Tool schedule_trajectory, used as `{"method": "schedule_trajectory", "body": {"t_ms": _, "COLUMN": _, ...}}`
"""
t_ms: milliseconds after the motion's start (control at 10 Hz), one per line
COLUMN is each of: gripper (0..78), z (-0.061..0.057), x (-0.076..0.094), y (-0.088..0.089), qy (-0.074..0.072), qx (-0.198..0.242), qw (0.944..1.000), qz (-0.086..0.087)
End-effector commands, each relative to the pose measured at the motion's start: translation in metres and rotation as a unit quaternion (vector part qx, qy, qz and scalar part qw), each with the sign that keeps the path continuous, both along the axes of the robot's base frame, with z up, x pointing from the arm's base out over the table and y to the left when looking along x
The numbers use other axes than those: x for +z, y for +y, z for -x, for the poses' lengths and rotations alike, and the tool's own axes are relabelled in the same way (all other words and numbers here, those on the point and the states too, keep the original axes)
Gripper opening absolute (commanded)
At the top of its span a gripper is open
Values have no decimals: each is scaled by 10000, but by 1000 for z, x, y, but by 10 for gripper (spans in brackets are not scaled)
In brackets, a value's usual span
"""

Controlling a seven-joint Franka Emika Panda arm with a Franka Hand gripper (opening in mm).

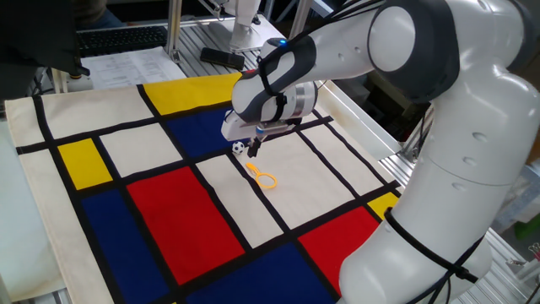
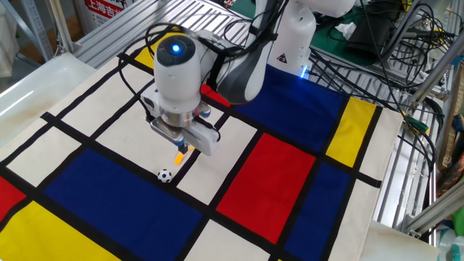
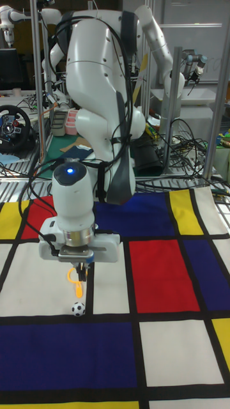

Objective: Attach the bubble ring to the ball

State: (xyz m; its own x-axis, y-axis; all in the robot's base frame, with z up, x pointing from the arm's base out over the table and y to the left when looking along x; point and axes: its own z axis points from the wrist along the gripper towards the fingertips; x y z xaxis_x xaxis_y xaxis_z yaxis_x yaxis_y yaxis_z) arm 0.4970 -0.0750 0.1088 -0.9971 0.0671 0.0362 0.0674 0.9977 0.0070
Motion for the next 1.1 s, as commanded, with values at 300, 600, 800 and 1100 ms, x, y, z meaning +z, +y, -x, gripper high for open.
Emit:
{"method": "schedule_trajectory", "body": {"t_ms": 300, "gripper": 0, "z": -9, "x": -18, "y": 3, "qy": -13, "qx": 218, "qw": 9997, "qz": 86}}
{"method": "schedule_trajectory", "body": {"t_ms": 600, "gripper": 0, "z": -10, "x": -22, "y": -1, "qy": -19, "qx": 399, "qw": 9992, "qz": 79}}
{"method": "schedule_trajectory", "body": {"t_ms": 800, "gripper": 0, "z": -11, "x": -29, "y": -4, "qy": -25, "qx": 487, "qw": 9988, "qz": 87}}
{"method": "schedule_trajectory", "body": {"t_ms": 1100, "gripper": 0, "z": -11, "x": -33, "y": -7, "qy": -25, "qx": 532, "qw": 9985, "qz": 94}}
